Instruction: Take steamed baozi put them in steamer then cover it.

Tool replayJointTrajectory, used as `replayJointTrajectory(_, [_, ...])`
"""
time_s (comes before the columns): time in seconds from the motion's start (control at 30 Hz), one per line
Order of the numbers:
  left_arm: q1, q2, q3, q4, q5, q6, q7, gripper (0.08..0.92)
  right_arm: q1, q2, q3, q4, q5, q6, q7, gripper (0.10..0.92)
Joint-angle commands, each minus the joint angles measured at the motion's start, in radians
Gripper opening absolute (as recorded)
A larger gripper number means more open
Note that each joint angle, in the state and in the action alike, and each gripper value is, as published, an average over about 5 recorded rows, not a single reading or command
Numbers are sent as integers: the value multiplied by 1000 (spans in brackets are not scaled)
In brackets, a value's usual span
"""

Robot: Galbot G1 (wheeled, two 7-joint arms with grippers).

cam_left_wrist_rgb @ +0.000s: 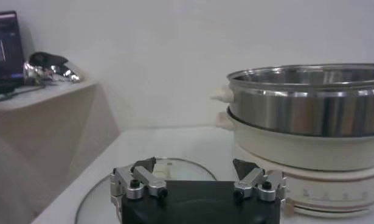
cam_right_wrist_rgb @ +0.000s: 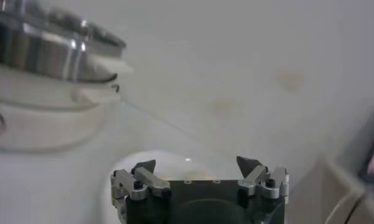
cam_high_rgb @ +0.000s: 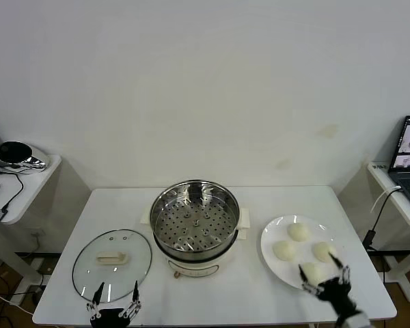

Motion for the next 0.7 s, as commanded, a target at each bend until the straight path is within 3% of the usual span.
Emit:
replayJointTrajectory(0.03, [-23, 4, -14, -9, 38, 13, -1, 823, 166, -257, 57, -79, -165, -84, -184, 823])
replayJointTrajectory(0.3, [-21, -10, -27, -2, 45, 13, -12, 823, 585, -489, -280, -282, -157, -31, -495, 823])
replayJointTrajectory(0.5, [-20, -14, -40, 3, 44, 13, -18, 823, 1073, -500, -786, -481, -49, -38, -662, 823])
replayJointTrajectory(0.7, [-19, -10, -49, 2, 41, 13, -22, 823, 1199, -485, -1008, -560, -22, -97, -740, 823])
